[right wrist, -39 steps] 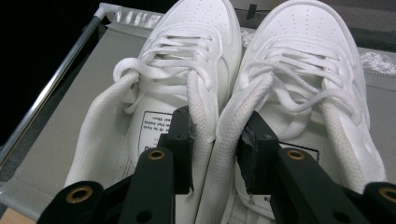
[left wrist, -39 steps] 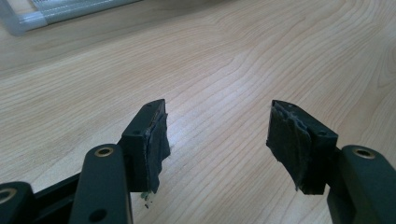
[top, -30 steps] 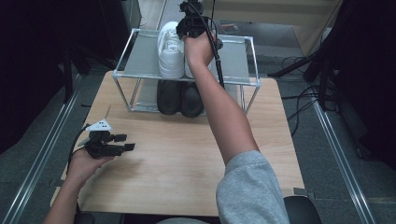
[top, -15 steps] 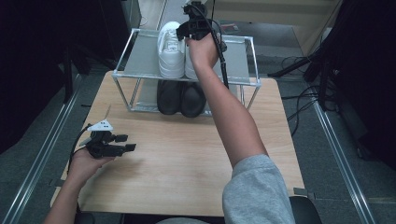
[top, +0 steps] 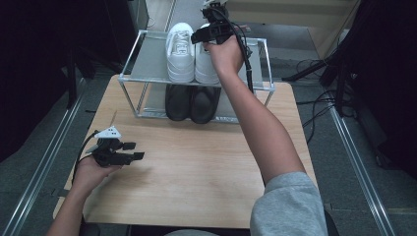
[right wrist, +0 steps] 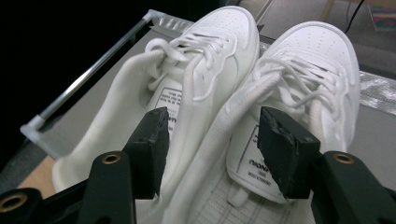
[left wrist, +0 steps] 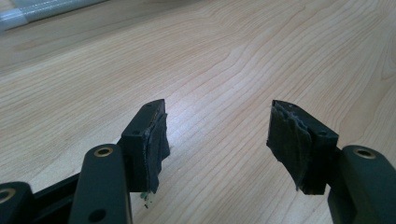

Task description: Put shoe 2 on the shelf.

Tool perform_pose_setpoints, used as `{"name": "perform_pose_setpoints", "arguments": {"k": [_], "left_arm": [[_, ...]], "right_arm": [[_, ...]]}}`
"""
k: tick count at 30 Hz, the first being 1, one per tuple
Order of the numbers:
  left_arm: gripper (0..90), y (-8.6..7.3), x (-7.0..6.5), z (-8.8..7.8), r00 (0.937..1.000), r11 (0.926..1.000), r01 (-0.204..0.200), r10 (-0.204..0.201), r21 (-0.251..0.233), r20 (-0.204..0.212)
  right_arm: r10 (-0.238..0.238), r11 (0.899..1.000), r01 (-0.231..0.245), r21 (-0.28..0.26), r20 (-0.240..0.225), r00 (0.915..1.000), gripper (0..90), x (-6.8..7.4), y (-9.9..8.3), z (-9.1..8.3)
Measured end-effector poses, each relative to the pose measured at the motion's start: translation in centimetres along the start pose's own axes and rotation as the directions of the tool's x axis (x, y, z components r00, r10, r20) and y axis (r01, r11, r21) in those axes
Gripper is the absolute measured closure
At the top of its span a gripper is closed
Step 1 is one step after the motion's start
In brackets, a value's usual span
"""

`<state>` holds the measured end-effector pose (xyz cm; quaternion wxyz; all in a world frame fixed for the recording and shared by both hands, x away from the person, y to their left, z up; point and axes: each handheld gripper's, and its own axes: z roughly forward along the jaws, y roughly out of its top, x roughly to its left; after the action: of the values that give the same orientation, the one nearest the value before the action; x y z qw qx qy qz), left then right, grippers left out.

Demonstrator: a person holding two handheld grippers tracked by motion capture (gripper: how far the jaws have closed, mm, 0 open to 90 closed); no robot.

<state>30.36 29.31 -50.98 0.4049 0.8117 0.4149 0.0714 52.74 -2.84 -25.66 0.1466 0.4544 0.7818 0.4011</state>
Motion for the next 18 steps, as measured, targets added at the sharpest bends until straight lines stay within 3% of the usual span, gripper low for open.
{"name": "perform_pose_setpoints", "arguments": {"k": [12,16,18], "left_arm": [[37.6,0.4,-0.2,0.5,0.9999,0.9998,-0.012,0.012,0.014,0.012],[37.5,0.5,-0.3,0.5,0.9998,0.9998,-0.016,0.016,0.013,0.01],[37.5,0.5,-0.3,0.6,0.9998,0.9998,-0.015,0.015,0.013,0.011]], "right_arm": [[-0.076,0.997,0.073,-0.032,-0.124,0.9893,40.4,0.1,-2.1,-2.7],[-0.083,0.996,0.079,-0.034,-0.165,0.9828,40.5,0.1,-2.9,-3.5],[-0.099,0.995,0.09,-0.052,-0.203,0.9742,40.9,0.2,-3.4,-4.1]]}}
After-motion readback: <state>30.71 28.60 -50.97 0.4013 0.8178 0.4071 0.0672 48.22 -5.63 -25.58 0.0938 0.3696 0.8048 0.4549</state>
